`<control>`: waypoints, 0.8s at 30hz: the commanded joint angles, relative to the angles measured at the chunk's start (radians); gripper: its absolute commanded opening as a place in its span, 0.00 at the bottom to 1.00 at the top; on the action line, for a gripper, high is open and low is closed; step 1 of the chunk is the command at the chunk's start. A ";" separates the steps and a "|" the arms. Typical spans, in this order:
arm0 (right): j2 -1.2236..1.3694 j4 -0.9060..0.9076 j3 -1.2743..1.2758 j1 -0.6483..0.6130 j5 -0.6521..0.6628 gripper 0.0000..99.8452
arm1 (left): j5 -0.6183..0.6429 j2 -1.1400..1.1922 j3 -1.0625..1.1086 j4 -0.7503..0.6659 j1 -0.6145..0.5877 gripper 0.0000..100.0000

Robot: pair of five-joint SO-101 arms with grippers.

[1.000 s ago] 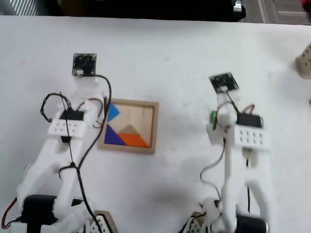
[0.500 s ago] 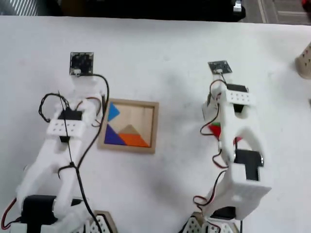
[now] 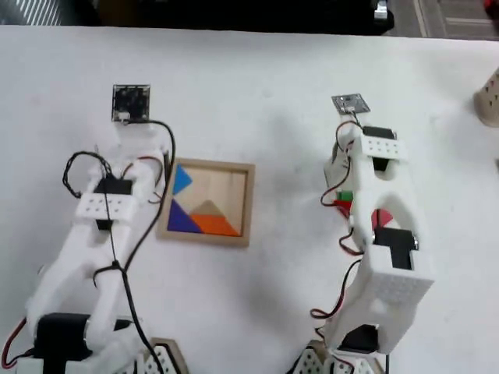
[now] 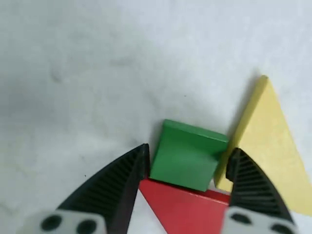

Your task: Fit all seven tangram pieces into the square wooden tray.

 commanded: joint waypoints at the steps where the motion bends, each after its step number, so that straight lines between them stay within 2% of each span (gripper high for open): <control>1: 0.013 0.018 -0.017 -0.001 0.021 0.25 | -0.009 -0.004 -0.005 -0.021 -0.002 0.02; 6: 0.015 0.013 -0.020 -0.019 0.023 0.24 | -0.009 -0.004 -0.005 -0.018 -0.002 0.02; 12: 0.007 0.030 0.000 -0.153 0.133 0.12 | -0.009 -0.004 -0.005 -0.020 -0.002 0.02; 18: 0.005 0.027 0.005 -0.179 0.132 0.18 | -0.011 -0.004 -0.005 -0.021 -0.002 0.02; 24: 0.005 0.031 0.008 -0.170 0.107 0.19 | -0.092 -0.004 -0.006 -0.021 -0.001 0.02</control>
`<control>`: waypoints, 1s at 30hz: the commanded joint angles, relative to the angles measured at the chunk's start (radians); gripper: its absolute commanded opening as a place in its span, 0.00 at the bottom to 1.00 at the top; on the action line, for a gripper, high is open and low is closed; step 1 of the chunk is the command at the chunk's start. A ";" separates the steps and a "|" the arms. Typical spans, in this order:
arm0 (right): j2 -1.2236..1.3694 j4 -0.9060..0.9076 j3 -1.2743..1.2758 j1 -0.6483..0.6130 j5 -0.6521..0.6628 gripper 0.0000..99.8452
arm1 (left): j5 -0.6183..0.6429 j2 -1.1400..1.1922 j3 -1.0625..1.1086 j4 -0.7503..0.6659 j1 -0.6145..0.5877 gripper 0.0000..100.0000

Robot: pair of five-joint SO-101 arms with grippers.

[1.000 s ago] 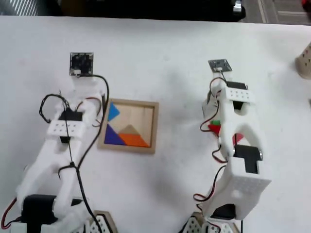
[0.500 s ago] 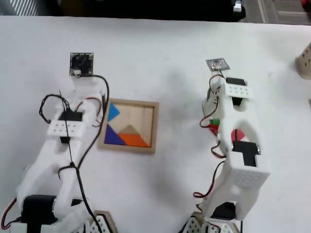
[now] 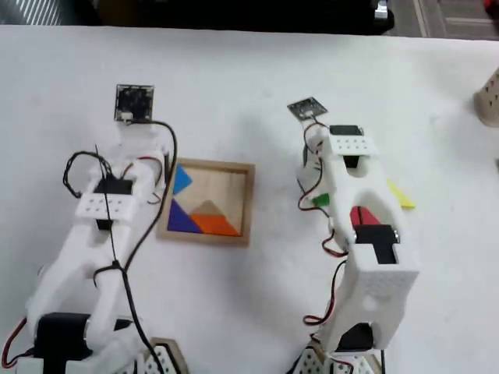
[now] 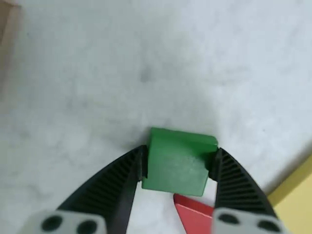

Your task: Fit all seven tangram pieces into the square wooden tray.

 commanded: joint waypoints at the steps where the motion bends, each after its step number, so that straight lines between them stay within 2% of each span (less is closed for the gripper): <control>1: -0.010 0.013 0.011 -0.004 -0.005 0.19 | -0.032 -0.004 -0.006 -0.021 -0.001 0.02; 7: -0.030 0.033 0.031 0.004 -0.006 0.23 | -0.035 -0.004 -0.006 -0.021 -0.001 0.02; 16: -0.205 -0.073 0.256 -0.004 -0.006 0.25 | -0.038 -0.004 -0.006 -0.021 -0.001 0.02; 30: -0.110 -0.077 0.112 -0.002 -0.023 0.25 | -0.040 -0.004 -0.003 -0.021 -0.001 0.02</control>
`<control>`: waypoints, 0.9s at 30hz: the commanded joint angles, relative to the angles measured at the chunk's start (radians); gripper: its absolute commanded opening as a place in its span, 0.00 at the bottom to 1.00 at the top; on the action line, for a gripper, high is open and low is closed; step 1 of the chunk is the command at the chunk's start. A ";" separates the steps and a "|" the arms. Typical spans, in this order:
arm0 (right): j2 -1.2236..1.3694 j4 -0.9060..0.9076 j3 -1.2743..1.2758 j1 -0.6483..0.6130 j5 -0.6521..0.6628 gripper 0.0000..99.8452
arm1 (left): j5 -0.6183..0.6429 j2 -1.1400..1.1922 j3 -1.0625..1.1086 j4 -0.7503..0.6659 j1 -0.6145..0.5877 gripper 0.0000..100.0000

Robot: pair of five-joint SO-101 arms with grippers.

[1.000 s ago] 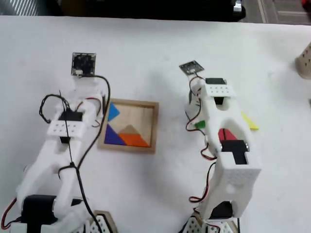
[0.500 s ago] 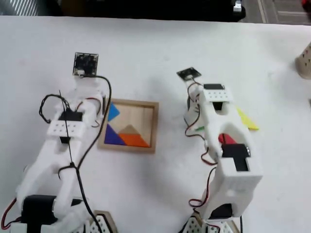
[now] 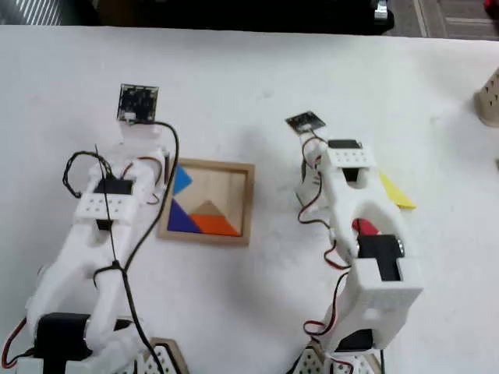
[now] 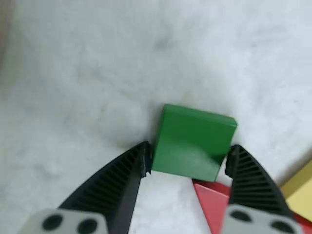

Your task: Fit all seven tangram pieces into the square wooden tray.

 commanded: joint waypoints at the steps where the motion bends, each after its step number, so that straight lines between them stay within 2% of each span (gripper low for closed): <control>1: -0.010 -0.002 -0.063 0.001 -0.046 0.25 | -0.009 -0.004 -0.003 -0.020 -0.001 0.02; 5: 0.001 0.031 -0.095 0.004 -0.114 0.25 | -0.009 -0.004 -0.003 -0.020 -0.001 0.02; 9: 0.042 0.039 -0.091 0.001 -0.071 0.23 | -0.009 -0.004 -0.003 -0.020 -0.001 0.02; 14: 0.064 0.076 -0.127 0.004 -0.071 0.01 | -0.009 -0.004 -0.003 -0.020 -0.001 0.02; 17: 0.056 0.091 -0.130 0.001 -0.071 0.05 | -0.009 -0.004 -0.003 -0.020 -0.001 0.02; 21: 0.024 0.159 -0.167 -0.018 -0.074 0.01 | -0.009 -0.004 -0.006 -0.020 -0.010 0.02; 25: -0.038 0.222 -0.209 -0.070 -0.158 0.02 | 0.005 -0.007 -0.034 -0.020 -0.093 0.02; 27: -0.073 0.240 -0.219 -0.107 -0.186 0.02 | 0.064 -0.004 -0.048 -0.020 -0.125 0.02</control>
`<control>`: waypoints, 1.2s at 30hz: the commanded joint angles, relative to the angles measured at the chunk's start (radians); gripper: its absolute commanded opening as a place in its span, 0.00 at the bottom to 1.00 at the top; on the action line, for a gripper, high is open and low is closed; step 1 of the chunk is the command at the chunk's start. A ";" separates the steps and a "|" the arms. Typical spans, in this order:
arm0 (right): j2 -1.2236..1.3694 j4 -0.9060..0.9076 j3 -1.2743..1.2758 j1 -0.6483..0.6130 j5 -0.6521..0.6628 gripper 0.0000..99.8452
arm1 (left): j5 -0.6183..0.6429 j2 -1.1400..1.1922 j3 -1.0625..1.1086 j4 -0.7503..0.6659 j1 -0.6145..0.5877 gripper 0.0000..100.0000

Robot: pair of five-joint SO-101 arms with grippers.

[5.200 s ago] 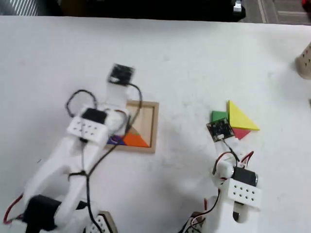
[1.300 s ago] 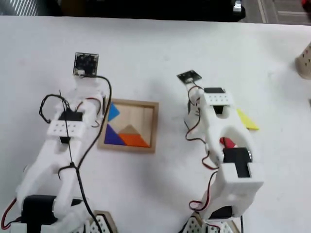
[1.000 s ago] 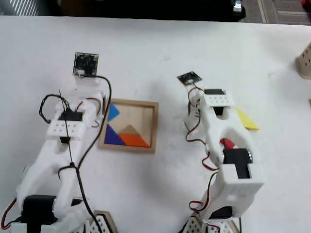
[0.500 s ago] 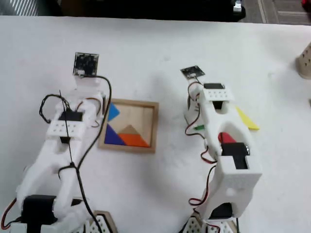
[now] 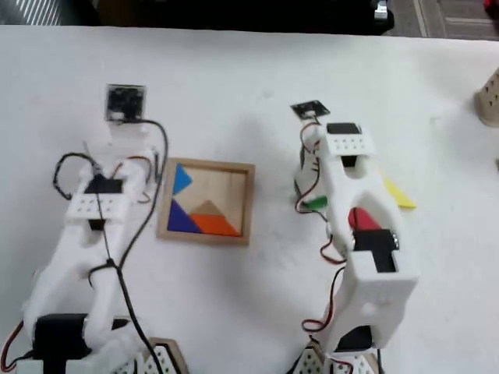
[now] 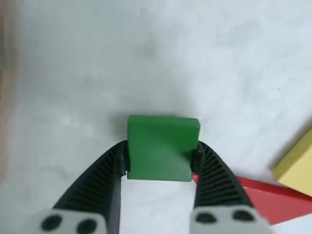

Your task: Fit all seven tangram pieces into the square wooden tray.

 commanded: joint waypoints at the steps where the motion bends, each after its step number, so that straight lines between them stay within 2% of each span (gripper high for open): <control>1: -0.113 0.048 -0.051 -0.085 -0.051 0.02 | 0.103 -0.004 -0.048 -0.020 -0.077 0.02; 3: -0.148 0.053 -0.051 -0.127 -0.057 0.02 | 0.144 -0.002 -0.049 -0.020 -0.082 0.02; 9: -0.228 0.054 -0.054 -0.259 -0.058 0.02 | 0.155 0.117 -0.132 -0.038 -0.116 0.02; 12: -0.248 0.048 -0.057 -0.343 -0.058 0.02 | 0.167 0.209 -0.229 0.006 -0.154 0.02; 16: -0.231 0.010 -0.084 -0.469 -0.058 0.02 | 0.255 0.311 -0.339 0.094 -0.179 0.02; 21: -0.150 -0.085 -0.129 -0.572 -0.058 0.02 | 0.255 0.329 -0.364 0.115 -0.188 0.02; 31: 0.171 -0.160 -0.373 -0.593 -0.124 0.03 | 0.255 0.331 -0.368 0.109 -0.191 0.02; 36: 0.283 -0.157 -0.463 -0.591 -0.123 0.16 | 0.255 0.331 -0.368 0.109 -0.189 0.02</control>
